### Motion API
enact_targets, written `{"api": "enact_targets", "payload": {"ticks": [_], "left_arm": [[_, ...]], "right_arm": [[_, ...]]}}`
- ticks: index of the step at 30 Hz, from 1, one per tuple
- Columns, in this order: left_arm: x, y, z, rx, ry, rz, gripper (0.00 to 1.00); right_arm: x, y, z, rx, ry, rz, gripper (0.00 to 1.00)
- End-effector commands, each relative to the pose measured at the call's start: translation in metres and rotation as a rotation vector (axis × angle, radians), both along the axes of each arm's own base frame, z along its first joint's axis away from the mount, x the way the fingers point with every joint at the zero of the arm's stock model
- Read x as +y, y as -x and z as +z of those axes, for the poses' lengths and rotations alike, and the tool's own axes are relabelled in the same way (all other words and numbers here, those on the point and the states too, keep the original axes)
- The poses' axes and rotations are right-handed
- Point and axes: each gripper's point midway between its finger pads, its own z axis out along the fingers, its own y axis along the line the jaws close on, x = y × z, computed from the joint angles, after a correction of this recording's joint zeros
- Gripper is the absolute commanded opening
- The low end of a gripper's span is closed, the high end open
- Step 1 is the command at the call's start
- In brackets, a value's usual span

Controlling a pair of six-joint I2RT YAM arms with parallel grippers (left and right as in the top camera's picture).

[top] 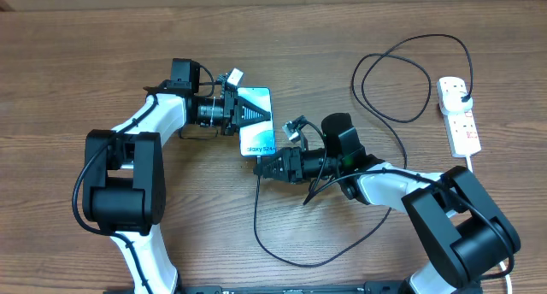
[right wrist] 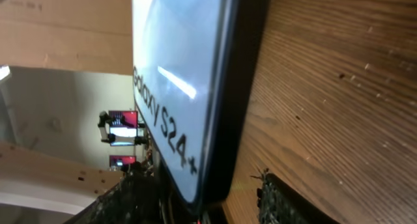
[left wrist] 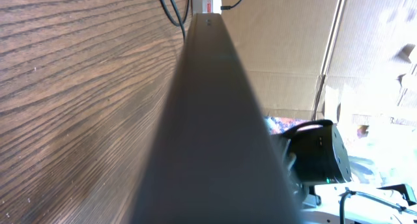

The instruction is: Plug charger to phone and switch on socket

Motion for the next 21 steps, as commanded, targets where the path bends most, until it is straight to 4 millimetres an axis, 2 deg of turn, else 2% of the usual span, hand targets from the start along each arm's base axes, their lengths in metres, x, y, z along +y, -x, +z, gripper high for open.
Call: {"api": "enact_targets", "payload": {"ticks": [1,3,8,12,16,19,21], "left_arm": [[0.000,0.002,0.008,-0.017,0.041,-0.013,0.04],[0.000,0.002,0.008,-0.017,0.041,-0.013,0.04],[0.000,0.002,0.008,-0.017,0.041,-0.013,0.04],[0.000,0.002,0.008,-0.017,0.041,-0.013,0.04],[0.000,0.002,0.008,-0.017,0.041,-0.013,0.04],[0.000,0.002,0.008,-0.017,0.041,-0.013,0.04],[0.000,0.002,0.008,-0.017,0.041,-0.013,0.04]], "right_arm": [[0.008,0.002,0.010,-0.060,-0.010,0.012,0.46],[0.009,0.002,0.009,-0.063,-0.005,0.008,0.45],[0.010,-0.002,0.011,-0.085,-0.007,-0.006,0.32],[0.011,-0.003,0.014,-0.103,-0.018,-0.007,0.27],[0.012,-0.007,0.019,-0.133,-0.032,-0.015,0.16],[0.012,-0.011,0.020,-0.148,-0.033,-0.031,0.04],[0.011,-0.014,0.019,-0.145,-0.027,-0.048,0.04]]}}
